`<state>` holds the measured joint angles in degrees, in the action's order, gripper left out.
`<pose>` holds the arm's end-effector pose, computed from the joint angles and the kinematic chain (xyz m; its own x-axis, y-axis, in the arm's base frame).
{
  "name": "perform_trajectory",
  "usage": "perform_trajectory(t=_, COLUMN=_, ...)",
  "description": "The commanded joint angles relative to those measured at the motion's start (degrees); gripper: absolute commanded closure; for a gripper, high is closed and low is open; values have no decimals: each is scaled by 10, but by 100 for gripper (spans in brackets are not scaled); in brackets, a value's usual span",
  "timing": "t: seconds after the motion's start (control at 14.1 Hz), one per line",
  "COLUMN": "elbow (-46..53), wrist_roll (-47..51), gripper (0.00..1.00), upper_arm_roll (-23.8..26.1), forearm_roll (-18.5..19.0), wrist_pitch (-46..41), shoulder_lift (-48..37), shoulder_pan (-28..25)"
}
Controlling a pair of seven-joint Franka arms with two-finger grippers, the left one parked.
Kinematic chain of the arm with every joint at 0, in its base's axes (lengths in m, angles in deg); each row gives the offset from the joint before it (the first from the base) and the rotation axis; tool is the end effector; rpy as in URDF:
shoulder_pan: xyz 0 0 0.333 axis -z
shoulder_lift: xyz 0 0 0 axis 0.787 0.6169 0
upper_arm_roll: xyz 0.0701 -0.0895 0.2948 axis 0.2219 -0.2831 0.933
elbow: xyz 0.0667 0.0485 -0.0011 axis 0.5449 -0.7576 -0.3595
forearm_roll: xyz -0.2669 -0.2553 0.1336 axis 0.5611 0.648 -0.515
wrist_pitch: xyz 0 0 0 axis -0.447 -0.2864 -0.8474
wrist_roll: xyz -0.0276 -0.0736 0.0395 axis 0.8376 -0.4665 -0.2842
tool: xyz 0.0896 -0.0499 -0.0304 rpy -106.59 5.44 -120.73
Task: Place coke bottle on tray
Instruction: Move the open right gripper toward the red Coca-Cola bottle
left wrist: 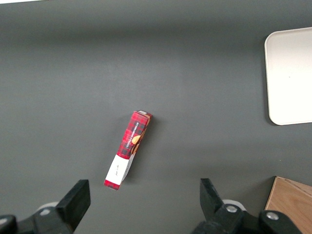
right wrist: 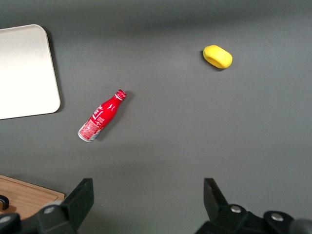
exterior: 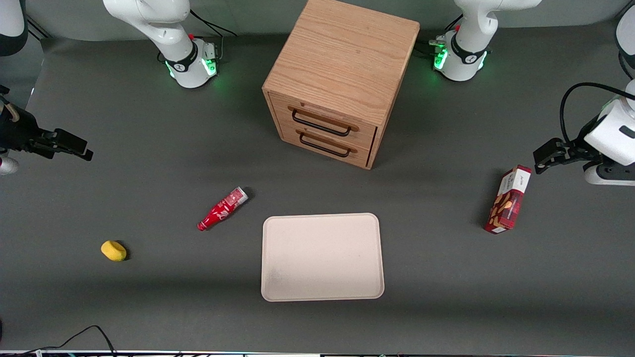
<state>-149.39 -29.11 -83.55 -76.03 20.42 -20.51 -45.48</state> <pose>0.5598 -0.0176 0.6054 0.9931 -0.1170 -0.0117 -0.1173 -0.9924 -0.0378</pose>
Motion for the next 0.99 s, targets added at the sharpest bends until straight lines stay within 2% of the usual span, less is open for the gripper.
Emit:
perform_trajectory(t=0.0, elbow=-11, wrist_roll=16, gripper=0, upper_arm_roll=3, forearm_roll=13, wrist_pitch=1, shoulder_lift=-16, shoulder_pan=-2)
perform_trajectory(t=0.28, elbow=-14, wrist_roll=72, gripper=0, upper_arm_roll=4, forearm_roll=10, wrist_pitch=10, shoulder_lift=-8, shoulder_pan=-8)
perform_trajectory(t=0.42, elbow=-40, wrist_roll=88, gripper=0, upper_arm_roll=22, forearm_roll=-2, wrist_pitch=43, shoulder_lift=-2, shoulder_pan=-9)
perform_trajectory(t=0.57, elbow=-54, wrist_roll=172, gripper=0, upper_arm_roll=26, forearm_roll=-33, wrist_pitch=75, shoulder_lift=14, shoulder_pan=-19)
perform_trajectory(t=0.71, elbow=-54, wrist_roll=272, gripper=0, upper_arm_roll=27, forearm_roll=-27, wrist_pitch=96, shoulder_lift=43, shoulder_pan=-64)
perform_trajectory(t=0.92, elbow=-57, wrist_roll=397, gripper=0, upper_arm_roll=59, forearm_roll=-10, wrist_pitch=137, shoulder_lift=111, shoulder_pan=-84)
